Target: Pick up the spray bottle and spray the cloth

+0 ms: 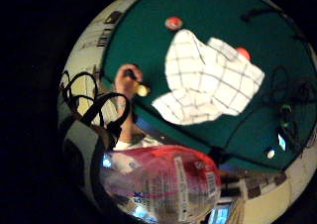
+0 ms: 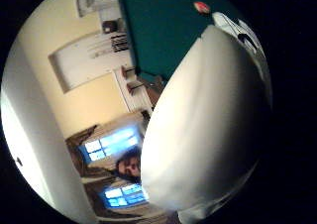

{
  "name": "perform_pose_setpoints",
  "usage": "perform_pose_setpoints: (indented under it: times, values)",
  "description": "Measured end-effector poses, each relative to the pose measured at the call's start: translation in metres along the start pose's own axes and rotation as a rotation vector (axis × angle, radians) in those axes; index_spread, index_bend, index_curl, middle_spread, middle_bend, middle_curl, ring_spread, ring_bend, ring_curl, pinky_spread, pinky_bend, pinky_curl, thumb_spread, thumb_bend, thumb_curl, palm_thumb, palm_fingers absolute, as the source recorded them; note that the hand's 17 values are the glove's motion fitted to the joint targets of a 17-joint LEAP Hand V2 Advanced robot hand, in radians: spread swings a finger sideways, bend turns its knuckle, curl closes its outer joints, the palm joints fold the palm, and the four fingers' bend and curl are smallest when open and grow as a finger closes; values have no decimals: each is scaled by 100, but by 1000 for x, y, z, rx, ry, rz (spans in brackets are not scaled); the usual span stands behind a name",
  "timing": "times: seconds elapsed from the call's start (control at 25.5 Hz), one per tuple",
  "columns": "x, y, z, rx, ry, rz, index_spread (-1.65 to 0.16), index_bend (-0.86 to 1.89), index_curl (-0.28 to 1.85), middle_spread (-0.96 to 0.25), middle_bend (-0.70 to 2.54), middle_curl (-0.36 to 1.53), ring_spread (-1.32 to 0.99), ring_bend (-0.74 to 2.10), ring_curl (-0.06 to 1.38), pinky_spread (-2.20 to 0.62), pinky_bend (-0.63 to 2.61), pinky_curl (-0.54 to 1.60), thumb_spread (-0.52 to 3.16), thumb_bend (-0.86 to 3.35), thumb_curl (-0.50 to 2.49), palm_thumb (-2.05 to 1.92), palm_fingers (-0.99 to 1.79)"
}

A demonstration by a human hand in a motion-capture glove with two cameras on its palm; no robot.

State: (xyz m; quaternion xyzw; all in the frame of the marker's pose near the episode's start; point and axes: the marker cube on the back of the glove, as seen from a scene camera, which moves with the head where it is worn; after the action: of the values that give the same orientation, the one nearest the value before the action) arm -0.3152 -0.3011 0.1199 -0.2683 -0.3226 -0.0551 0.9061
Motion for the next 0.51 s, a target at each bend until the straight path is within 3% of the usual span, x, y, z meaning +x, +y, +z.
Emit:
perform_pose_setpoints:
  times: [0.51]
  values:
    - [-93,32,-25,200,-301,-497,-27,19,62,-21,57,53,-19,72,46,-30,47,40,38,-4,78,87,137]
